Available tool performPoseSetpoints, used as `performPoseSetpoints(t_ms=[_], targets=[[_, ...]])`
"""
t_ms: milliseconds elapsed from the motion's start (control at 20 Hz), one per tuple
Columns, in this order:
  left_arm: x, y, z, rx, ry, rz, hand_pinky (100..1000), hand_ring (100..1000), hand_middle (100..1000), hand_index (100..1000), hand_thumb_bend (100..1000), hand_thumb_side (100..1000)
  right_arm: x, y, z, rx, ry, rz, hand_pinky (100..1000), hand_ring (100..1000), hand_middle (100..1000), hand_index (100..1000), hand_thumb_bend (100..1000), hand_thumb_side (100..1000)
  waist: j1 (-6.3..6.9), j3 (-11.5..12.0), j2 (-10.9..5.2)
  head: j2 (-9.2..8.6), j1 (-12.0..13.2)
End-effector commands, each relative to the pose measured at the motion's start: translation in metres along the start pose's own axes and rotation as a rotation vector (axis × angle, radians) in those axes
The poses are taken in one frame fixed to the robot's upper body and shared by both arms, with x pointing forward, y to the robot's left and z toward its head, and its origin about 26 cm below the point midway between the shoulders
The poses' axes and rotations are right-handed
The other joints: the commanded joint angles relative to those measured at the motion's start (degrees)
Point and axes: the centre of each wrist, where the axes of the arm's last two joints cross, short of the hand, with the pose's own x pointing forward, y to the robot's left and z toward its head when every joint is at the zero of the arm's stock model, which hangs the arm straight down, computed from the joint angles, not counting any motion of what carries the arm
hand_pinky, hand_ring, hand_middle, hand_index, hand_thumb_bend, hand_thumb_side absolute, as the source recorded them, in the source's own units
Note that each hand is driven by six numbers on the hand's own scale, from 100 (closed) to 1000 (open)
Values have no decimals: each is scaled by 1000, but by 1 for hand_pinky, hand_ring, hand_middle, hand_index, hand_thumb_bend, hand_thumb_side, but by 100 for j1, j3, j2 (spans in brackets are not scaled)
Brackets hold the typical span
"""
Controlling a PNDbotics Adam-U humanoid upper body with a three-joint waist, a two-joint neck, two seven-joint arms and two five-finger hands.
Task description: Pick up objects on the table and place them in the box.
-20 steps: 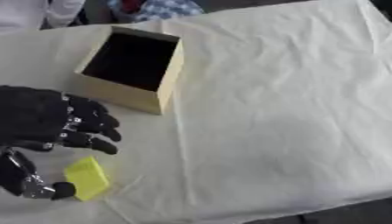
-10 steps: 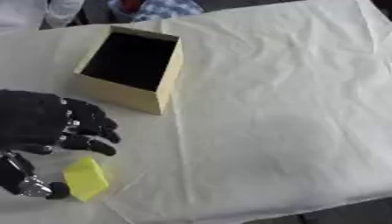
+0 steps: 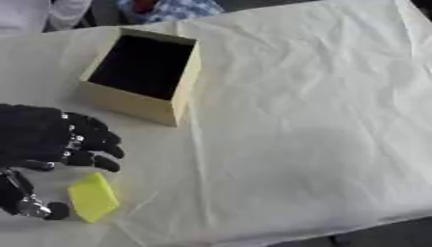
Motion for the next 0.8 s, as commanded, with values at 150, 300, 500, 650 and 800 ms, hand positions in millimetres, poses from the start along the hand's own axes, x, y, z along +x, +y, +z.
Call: performPoseSetpoints(t_ms=[150, 300, 500, 650, 800], targets=[[-10, -11, 4, -289, -132, -184, 926, 947, 864, 914, 464, 428, 5, 0, -7, -2, -31, -15, 591, 671, 504, 692, 100, 893, -18, -11, -51, -68, -1], [-14, -19, 0, -285, -121, -174, 920, 943, 860, 912, 435, 418, 6, 0, -7, -4, -32, -19, 591, 671, 504, 692, 100, 893, -29, -21, -28, -83, 2], [-15, -24, -8, -273, -141, -178, 913, 934, 850, 905, 402, 409, 6, 0, -7, -5, -30, -27, 591, 671, 504, 692, 100, 893, -39, -26, -12, -92, 5], [-16, -28, -12, -276, -153, -176, 908, 930, 847, 904, 384, 407, 6, 0, -7, -7, -30, -30, 591, 671, 504, 692, 100, 893, -39, -31, -8, -104, 6], [-16, -29, -15, -268, -162, -175, 905, 927, 843, 903, 378, 424, 6, 1, -7, -7, -28, -32, 591, 671, 504, 692, 100, 893, -38, -31, -5, -105, -5]])
